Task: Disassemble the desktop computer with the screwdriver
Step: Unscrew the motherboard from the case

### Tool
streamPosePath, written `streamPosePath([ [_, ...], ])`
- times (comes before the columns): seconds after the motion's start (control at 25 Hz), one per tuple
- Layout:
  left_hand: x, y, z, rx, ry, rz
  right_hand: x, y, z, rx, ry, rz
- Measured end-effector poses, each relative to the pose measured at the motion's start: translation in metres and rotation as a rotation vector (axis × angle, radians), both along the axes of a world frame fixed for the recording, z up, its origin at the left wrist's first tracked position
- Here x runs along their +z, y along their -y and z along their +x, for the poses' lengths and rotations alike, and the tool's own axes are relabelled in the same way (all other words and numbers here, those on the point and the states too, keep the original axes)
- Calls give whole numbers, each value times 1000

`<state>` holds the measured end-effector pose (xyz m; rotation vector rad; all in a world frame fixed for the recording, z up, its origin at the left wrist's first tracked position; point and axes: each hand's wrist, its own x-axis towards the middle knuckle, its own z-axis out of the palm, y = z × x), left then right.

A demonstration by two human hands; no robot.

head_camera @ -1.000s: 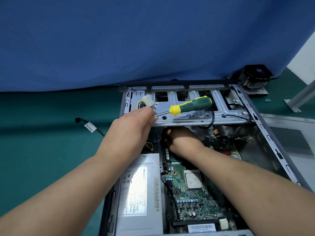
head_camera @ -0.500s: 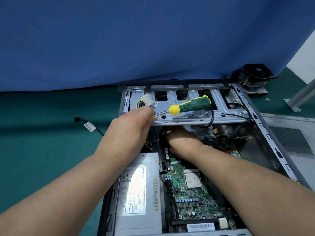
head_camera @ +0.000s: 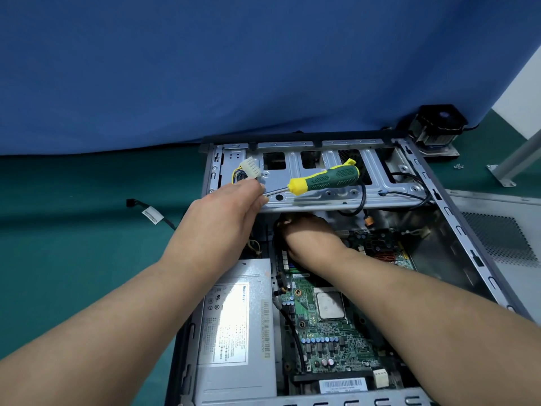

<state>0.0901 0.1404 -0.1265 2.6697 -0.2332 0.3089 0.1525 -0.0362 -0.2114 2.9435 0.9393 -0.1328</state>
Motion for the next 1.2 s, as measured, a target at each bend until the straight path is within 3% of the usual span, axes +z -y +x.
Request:
streamPosePath([
  [0.28,-3,-1,1,-3,11,3,-3,3,1,69,-5,-18],
  [0.48,-4,-1,2,-6,25,5,-5,3,5,-62,-133,93],
  [0.96,-4,-1,2,-12,44,19,-3,2,5,75,-84,45],
  [1.2,-3,-1,1,-7,35,8,-1,6,6,3,-130,75],
])
